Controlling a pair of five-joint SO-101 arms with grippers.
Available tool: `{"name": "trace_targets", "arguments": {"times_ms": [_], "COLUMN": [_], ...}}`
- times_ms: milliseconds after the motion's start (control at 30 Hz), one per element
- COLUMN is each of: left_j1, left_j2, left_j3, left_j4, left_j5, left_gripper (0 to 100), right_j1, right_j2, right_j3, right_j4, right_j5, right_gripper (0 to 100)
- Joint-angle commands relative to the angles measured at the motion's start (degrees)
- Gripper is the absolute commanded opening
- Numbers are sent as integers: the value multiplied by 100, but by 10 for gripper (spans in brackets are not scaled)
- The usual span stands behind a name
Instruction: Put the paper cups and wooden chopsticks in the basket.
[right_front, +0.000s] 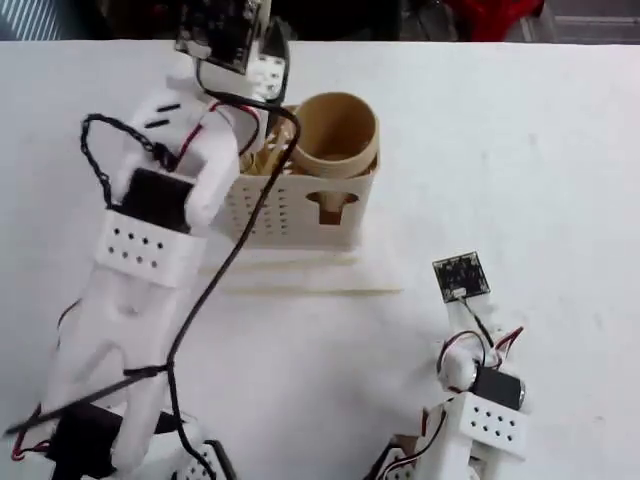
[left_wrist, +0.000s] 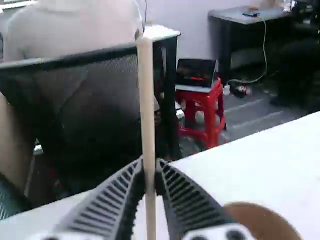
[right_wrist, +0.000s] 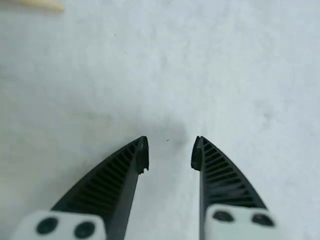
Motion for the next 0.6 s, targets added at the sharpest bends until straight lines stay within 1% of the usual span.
{"name": "trace_targets", "arguments": {"times_ms": [0, 100, 200, 267, 333, 400, 500, 567], "left_j1": [-84, -84, -119, -127, -136, -127, -84, -75], "left_j2": [-154, -163, -374, -743, -1218, -1745, -2387, -2554], "left_j3": [536, 668, 624, 624, 615, 519, 316, 220], "left_j4": [-352, -308, -26, 114, 466, 1081, 2549, 3446], "left_j5": [105, 114, 114, 97, 62, -70, -422, -589], "left_gripper": [24, 77, 137, 142, 142, 142, 142, 142], "right_j1": [-66, -66, -66, -66, -66, -66, -57, -57], "right_j2": [-101, -101, -101, -101, -101, -101, -101, -101], "right_j3": [-35, -35, -35, -35, -35, -26, -26, -26], "right_j4": [13, 13, 13, 13, 13, 13, 13, 13], "right_j5": [35, 35, 35, 35, 35, 35, 35, 35], "right_gripper": [156, 156, 156, 156, 156, 156, 156, 156]}}
